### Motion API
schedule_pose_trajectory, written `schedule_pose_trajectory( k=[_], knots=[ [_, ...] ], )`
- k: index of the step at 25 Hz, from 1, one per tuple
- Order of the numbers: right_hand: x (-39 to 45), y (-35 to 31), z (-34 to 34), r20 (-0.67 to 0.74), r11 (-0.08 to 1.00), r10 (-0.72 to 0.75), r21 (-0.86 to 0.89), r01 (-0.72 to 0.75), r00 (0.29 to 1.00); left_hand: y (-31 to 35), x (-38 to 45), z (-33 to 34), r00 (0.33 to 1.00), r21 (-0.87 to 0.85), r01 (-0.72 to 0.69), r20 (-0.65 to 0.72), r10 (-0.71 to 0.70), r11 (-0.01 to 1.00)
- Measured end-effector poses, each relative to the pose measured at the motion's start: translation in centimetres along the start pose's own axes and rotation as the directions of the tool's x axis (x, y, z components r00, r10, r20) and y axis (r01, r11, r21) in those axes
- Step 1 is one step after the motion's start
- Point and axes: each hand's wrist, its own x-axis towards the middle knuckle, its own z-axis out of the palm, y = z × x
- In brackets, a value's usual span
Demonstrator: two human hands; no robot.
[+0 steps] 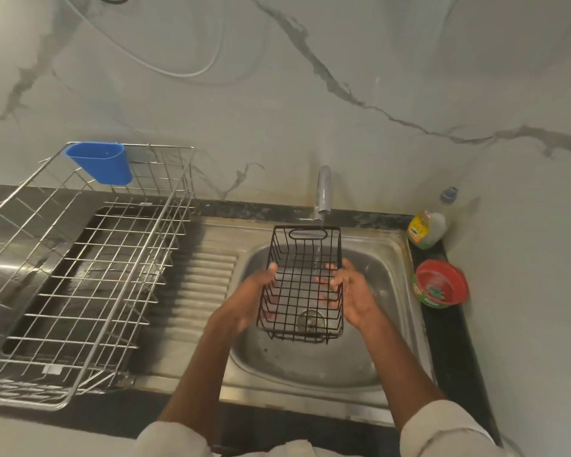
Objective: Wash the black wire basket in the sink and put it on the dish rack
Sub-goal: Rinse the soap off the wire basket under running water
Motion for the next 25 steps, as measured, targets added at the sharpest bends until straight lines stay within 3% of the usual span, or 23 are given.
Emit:
schedule_pose_trajectory(
  k=[2, 6, 12, 15, 18, 21, 25],
  knots=[
    [-0.1, 0.0, -1.5, 0.006, 0.999, -0.043, 0.003, 0.043, 0.999, -0.5, 2.5, 1.7, 0.993, 0.063, 0.104, -0.053, -0.101, 0.993],
    [-0.1, -0.3, -4.5, -0.01, 0.991, -0.096, -0.095, 0.095, 0.995, -0.2, 6.2, 5.3, 0.99, 0.084, 0.116, -0.088, -0.109, 0.99],
    [0.0, -0.2, -7.3, -0.132, 0.924, -0.197, -0.355, 0.139, 0.971, 2.4, 11.1, 8.2, 1.0, 0.245, -0.026, 0.008, 0.025, 0.969],
    [-0.1, 0.7, -5.9, -0.22, 0.822, -0.349, -0.539, 0.185, 0.911, 4.0, 13.3, 8.8, 0.995, 0.277, -0.083, -0.028, 0.094, 0.957],
    [-0.3, 1.3, -4.4, -0.266, 0.775, -0.455, -0.589, 0.231, 0.85, 5.2, 14.9, 8.7, 0.981, 0.33, -0.147, -0.075, 0.181, 0.933],
    [0.6, 1.1, -4.7, -0.235, 0.752, -0.486, -0.603, 0.266, 0.842, 4.7, 14.9, 7.2, 0.964, 0.355, -0.199, -0.096, 0.247, 0.914],
    [2.7, -0.3, -3.5, -0.086, 0.711, -0.434, -0.644, 0.282, 0.897, 2.1, 12.2, 3.9, 0.912, 0.359, -0.269, -0.204, 0.357, 0.894]
  ],
)
